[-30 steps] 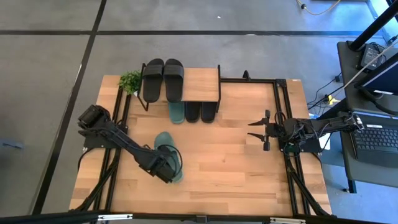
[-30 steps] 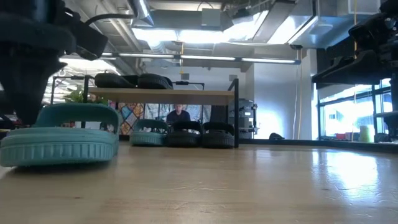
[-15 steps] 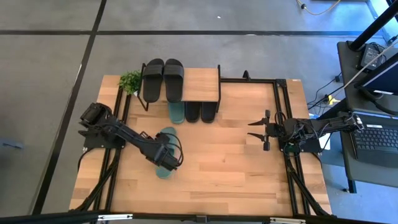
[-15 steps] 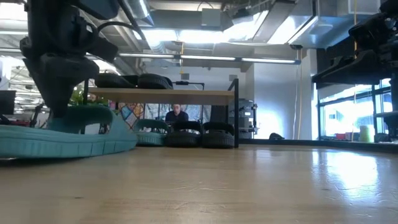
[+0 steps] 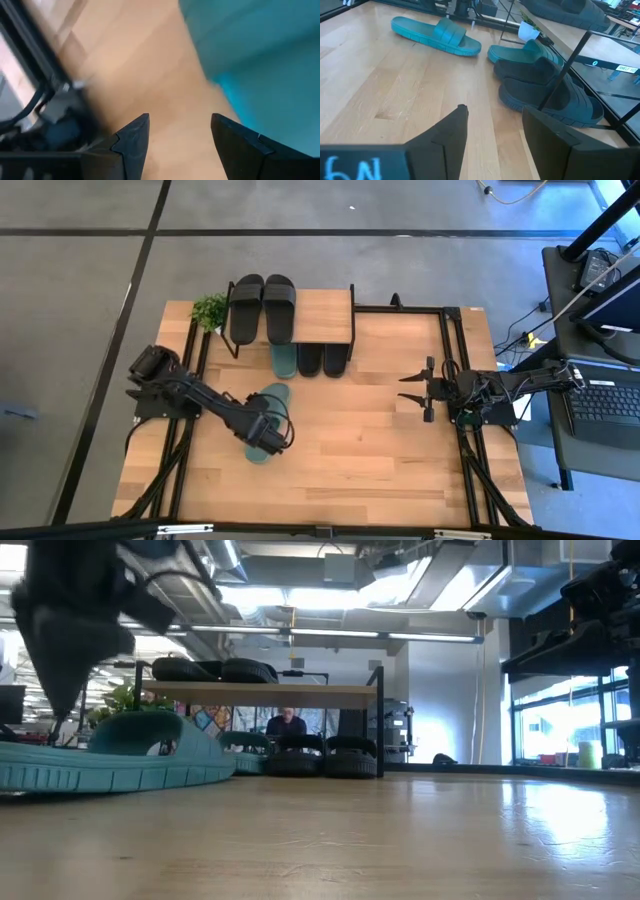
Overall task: Pick and place slides into the shelf
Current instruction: Put the blue slipper under the shelf
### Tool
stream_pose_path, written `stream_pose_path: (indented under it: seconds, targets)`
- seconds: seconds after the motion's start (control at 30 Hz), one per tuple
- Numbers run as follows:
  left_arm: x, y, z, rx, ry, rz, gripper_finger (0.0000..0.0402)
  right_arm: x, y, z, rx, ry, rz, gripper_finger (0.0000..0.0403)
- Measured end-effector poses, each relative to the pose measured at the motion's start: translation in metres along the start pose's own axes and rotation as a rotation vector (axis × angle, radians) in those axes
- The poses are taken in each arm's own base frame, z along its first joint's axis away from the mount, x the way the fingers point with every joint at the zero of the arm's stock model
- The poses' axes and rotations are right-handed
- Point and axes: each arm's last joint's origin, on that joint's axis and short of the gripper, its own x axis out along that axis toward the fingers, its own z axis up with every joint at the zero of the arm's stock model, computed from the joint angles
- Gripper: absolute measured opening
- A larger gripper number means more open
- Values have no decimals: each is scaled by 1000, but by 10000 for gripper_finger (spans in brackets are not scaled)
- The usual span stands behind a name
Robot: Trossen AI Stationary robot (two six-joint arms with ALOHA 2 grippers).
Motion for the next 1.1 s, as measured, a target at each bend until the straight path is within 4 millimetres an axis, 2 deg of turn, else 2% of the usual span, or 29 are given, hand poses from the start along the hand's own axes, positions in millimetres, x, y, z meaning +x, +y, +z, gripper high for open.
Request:
stream_pose_path:
  seconds: [0.13, 0.33, 0.4, 0.5, 0.63, 0.8, 1.1]
  targets:
    - [-23, 0, -7, 6, -23, -10, 204, 0, 0, 0, 1, 0, 0, 188]
    - [-67, -16, -4, 153, -326, -203, 204, 0, 0, 0, 0, 0, 0, 188]
    - [-77, -23, 0, 239, -421, -259, 204, 0, 0, 0, 0, -1, 0, 188]
    - [-81, -33, 10, 349, -517, -316, 204, 0, 0, 0, 0, -1, 0, 188]
    - [-73, -41, 26, 437, -570, -353, 204, 0, 0, 0, 3, -1, 0, 188]
    - [-55, -47, 42, 504, -539, -413, 204, 0, 0, -1, 0, 15, 2, 188]
    - [-16, -53, 50, 600, -478, -509, 204, 0, 0, -2, -2, 23, 4, 188]
